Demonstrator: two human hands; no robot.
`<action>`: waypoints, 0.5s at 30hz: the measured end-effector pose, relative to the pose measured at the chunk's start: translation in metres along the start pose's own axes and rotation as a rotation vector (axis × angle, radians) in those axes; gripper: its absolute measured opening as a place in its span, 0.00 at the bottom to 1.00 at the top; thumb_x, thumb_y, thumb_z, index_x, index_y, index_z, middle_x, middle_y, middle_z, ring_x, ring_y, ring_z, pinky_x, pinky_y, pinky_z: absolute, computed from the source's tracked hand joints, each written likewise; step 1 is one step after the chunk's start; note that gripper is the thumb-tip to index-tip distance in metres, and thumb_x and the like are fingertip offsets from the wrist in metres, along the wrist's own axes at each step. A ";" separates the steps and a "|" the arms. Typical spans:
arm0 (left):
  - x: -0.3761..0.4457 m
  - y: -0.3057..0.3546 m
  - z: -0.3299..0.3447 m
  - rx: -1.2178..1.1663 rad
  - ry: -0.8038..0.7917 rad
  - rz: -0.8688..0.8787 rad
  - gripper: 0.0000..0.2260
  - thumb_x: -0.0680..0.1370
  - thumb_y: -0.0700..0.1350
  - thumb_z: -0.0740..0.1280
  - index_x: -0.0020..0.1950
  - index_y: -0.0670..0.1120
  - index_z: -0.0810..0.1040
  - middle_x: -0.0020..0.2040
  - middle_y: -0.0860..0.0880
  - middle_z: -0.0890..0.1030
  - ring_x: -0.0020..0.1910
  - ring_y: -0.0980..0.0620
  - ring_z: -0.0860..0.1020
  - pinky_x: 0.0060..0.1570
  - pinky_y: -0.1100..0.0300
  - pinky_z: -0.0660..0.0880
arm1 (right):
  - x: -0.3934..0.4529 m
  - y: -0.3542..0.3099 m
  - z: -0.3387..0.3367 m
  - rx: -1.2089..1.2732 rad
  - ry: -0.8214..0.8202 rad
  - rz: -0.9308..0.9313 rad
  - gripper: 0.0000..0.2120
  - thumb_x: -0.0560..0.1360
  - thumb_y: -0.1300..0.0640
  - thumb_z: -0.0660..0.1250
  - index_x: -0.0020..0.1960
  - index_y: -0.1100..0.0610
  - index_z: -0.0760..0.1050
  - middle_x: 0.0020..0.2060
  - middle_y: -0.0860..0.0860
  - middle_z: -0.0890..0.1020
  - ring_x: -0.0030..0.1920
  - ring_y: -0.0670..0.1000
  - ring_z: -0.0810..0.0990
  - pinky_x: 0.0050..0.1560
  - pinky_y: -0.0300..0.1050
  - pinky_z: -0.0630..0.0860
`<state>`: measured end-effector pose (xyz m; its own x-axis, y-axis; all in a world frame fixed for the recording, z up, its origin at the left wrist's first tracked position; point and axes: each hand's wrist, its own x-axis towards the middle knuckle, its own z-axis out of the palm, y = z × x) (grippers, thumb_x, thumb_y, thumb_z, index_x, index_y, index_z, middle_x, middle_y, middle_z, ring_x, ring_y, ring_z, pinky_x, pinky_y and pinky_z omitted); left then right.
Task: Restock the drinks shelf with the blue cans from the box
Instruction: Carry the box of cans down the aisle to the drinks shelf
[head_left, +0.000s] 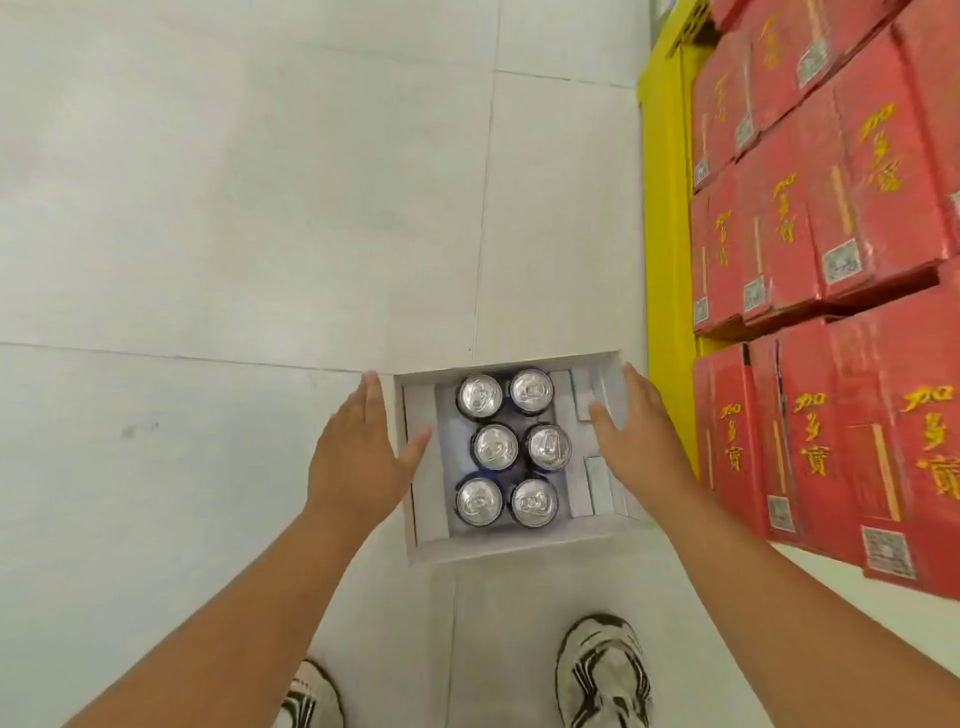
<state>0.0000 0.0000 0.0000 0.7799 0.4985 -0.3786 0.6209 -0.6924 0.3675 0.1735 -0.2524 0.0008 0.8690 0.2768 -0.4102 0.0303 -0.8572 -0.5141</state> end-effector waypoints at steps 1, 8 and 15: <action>0.000 0.000 0.006 -0.043 -0.012 -0.041 0.39 0.82 0.62 0.58 0.83 0.42 0.48 0.83 0.45 0.56 0.80 0.46 0.58 0.77 0.51 0.59 | 0.001 0.004 0.004 0.058 0.009 0.065 0.32 0.82 0.46 0.62 0.81 0.53 0.53 0.79 0.51 0.60 0.78 0.52 0.59 0.75 0.46 0.57; -0.004 0.002 0.047 -0.333 -0.046 -0.291 0.21 0.83 0.55 0.59 0.74 0.48 0.70 0.63 0.45 0.81 0.61 0.42 0.79 0.59 0.50 0.76 | 0.001 0.030 0.011 0.277 -0.082 0.330 0.17 0.81 0.57 0.64 0.69 0.50 0.74 0.56 0.49 0.82 0.57 0.54 0.80 0.53 0.43 0.72; 0.005 0.013 0.056 -0.476 -0.127 -0.521 0.18 0.84 0.47 0.61 0.69 0.37 0.74 0.48 0.41 0.82 0.48 0.43 0.77 0.46 0.57 0.70 | 0.005 0.028 0.015 0.260 -0.108 0.428 0.17 0.83 0.55 0.60 0.70 0.56 0.74 0.63 0.55 0.80 0.57 0.55 0.75 0.59 0.46 0.71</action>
<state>0.0075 -0.0353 -0.0452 0.3751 0.6177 -0.6913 0.8999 -0.0634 0.4316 0.1715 -0.2690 -0.0267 0.7205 -0.0205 -0.6932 -0.4527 -0.7711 -0.4477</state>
